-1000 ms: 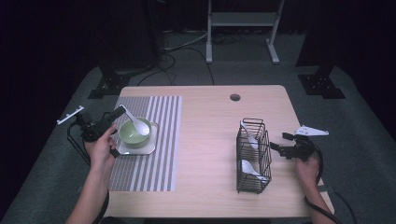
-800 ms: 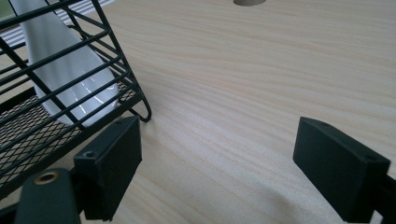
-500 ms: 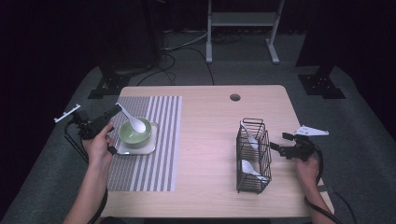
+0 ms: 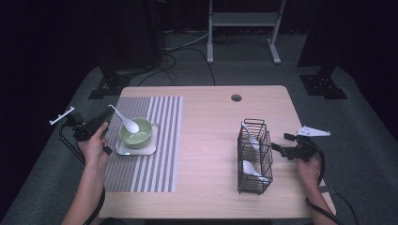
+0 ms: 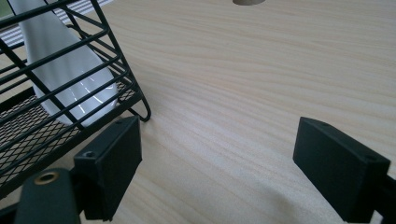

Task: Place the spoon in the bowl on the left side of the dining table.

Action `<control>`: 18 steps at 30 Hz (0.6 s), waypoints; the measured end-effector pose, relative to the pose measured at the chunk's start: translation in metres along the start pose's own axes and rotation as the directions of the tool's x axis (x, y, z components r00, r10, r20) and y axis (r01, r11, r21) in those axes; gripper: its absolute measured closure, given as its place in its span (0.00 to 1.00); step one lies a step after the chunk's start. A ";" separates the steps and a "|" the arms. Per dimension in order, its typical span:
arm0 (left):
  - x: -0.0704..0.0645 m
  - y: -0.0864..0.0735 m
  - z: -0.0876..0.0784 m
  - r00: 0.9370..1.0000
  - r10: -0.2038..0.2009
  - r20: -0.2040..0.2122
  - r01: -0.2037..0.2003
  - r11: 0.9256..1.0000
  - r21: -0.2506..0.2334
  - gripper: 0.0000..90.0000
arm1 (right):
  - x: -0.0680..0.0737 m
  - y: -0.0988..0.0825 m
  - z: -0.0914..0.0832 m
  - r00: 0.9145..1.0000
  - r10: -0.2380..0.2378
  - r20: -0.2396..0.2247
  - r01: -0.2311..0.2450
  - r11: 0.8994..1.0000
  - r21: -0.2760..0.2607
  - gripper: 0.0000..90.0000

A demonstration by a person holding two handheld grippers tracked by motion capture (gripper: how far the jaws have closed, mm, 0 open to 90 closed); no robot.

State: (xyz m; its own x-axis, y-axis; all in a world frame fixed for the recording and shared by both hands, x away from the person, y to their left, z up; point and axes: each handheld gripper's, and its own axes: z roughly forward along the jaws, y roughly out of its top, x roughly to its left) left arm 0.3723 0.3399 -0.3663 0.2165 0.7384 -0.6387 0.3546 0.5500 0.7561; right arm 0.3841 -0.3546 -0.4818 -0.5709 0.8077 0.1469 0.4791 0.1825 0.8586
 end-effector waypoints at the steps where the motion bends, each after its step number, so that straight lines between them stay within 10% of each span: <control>1: 0.003 0.000 0.000 1.000 -0.007 -0.003 0.007 1.000 -0.004 0.95 | 0.000 0.000 0.000 1.000 0.000 0.000 0.000 1.000 0.000 0.16; 18: 0.023 -0.003 0.003 0.997 -0.051 -0.053 0.049 0.998 -0.031 0.95 | 0.000 0.000 0.000 1.000 0.000 0.001 0.000 1.000 0.001 0.16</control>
State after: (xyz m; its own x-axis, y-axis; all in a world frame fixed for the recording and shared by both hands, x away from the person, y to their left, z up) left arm 0.3787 0.3548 -0.3837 0.1493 0.7292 -0.6679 0.3365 0.5976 0.7277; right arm 0.3840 -0.3545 -0.4819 -0.5702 0.8083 0.1466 0.4801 0.1830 0.8579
